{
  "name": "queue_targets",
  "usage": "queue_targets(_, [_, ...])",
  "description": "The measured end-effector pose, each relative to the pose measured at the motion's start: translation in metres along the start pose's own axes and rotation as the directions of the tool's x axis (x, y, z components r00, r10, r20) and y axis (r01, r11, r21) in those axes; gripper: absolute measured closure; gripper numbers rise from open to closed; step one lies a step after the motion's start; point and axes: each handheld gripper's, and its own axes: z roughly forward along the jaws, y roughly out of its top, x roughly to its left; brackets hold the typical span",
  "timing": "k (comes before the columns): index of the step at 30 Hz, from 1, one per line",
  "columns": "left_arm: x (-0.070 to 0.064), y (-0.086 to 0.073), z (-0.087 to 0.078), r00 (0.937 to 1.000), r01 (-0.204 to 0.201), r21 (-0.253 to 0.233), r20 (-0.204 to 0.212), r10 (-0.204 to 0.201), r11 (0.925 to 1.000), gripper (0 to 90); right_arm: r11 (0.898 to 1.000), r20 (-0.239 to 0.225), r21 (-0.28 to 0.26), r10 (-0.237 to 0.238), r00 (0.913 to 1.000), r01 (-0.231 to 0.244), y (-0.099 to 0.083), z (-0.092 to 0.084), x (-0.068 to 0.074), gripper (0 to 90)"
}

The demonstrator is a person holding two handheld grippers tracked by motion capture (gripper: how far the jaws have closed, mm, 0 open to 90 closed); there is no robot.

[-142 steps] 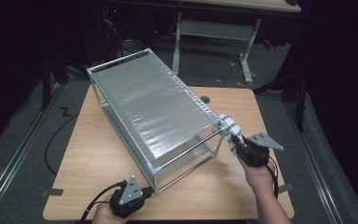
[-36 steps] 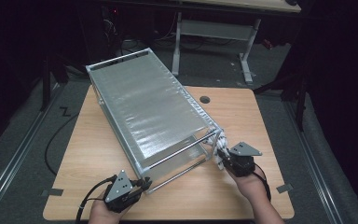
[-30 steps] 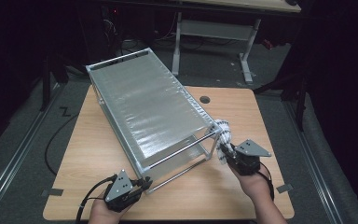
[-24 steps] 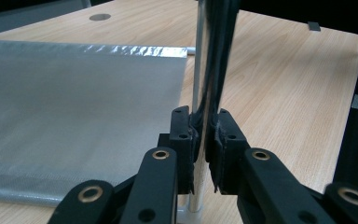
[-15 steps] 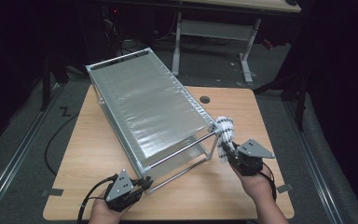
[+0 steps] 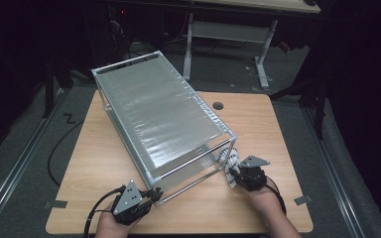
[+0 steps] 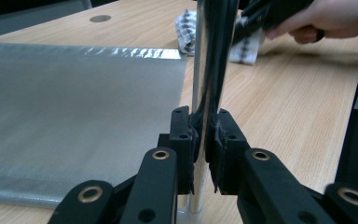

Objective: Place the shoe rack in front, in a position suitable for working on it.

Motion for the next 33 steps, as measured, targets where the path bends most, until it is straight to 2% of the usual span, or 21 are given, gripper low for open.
queue_targets(5, [-0.001,0.000,0.000,1.0000,-0.001,0.001,-0.005,0.001,1.0000,80.9,1.000,-0.002,0.003,0.015,0.9999,-0.015,-0.002,0.002,-0.002,76.3])
queue_targets(7, [0.000,0.001,-0.001,1.0000,0.003,0.006,-0.001,-0.003,1.0000,81.0,1.000,0.016,-0.014,0.028,0.9995,-0.028,-0.002,-0.002,-0.004,76.4])
queue_targets(9, [0.000,0.000,-0.001,1.0000,0.001,0.007,-0.001,-0.001,1.0000,81.0,0.997,0.054,-0.057,0.056,0.9970,-0.053,-0.001,-0.009,-0.009,76.5])
queue_targets(10, [-0.001,0.000,-0.002,1.0000,0.003,0.008,0.000,-0.003,1.0000,81.0,0.997,0.054,-0.057,0.056,0.9970,-0.053,-0.001,-0.009,-0.009,76.5])
queue_targets(13, [-0.004,0.000,-0.006,1.0000,-0.009,0.017,-0.003,0.009,0.9998,81.0,0.986,0.094,-0.148,0.086,0.9918,-0.071,0.004,-0.018,-0.015,76.6])
queue_targets(14, [-0.005,-0.001,-0.008,0.9999,-0.013,0.019,-0.004,0.013,0.9997,81.0,0.978,0.104,-0.197,0.096,0.9899,-0.074,0.011,-0.020,-0.018,76.9])
queue_targets(15, [-0.006,-0.002,-0.010,0.9999,-0.012,0.020,-0.006,0.012,0.9997,80.9,0.975,0.109,-0.210,0.102,0.9888,-0.077,0.015,-0.019,-0.019,77.0])
queue_targets(18, [-0.007,-0.004,-0.014,0.9999,-0.009,0.021,-0.014,0.009,0.9998,80.9,0.958,0.088,-0.266,0.132,0.9874,-0.104,0.026,-0.015,-0.022,77.0])
queue_targets(23, [-0.008,-0.006,-0.018,0.9996,-0.009,0.022,-0.025,0.010,0.9997,80.9,0.950,0.079,-0.306,0.094,0.9924,-0.066,0.038,-0.010,-0.012,77.0])
queue_targets(24, [-0.007,-0.006,-0.019,0.9996,-0.005,0.021,-0.027,0.005,0.9998,80.8,0.944,0.074,-0.328,0.068,0.9950,-0.040,0.044,-0.009,-0.007,76.9])
queue_targets(27, [-0.007,-0.008,-0.021,0.9994,0.003,0.020,-0.034,-0.003,0.9998,80.8,0.939,0.054,-0.341,0.061,0.9967,-0.039,0.048,-0.009,-0.003,77.0])
queue_targets(30, [-0.005,-0.009,-0.024,0.9991,0.011,0.020,-0.042,-0.010,0.9997,80.8,0.935,0.035,-0.354,0.022,0.9991,-0.008,0.051,-0.010,0.004,77.3])
queue_targets(33, [-0.004,-0.009,-0.024,0.9989,0.012,0.021,-0.046,-0.011,0.9997,80.9,0.933,0.015,-0.361,0.018,0.9997,-0.011,0.049,-0.012,0.004,77.4])
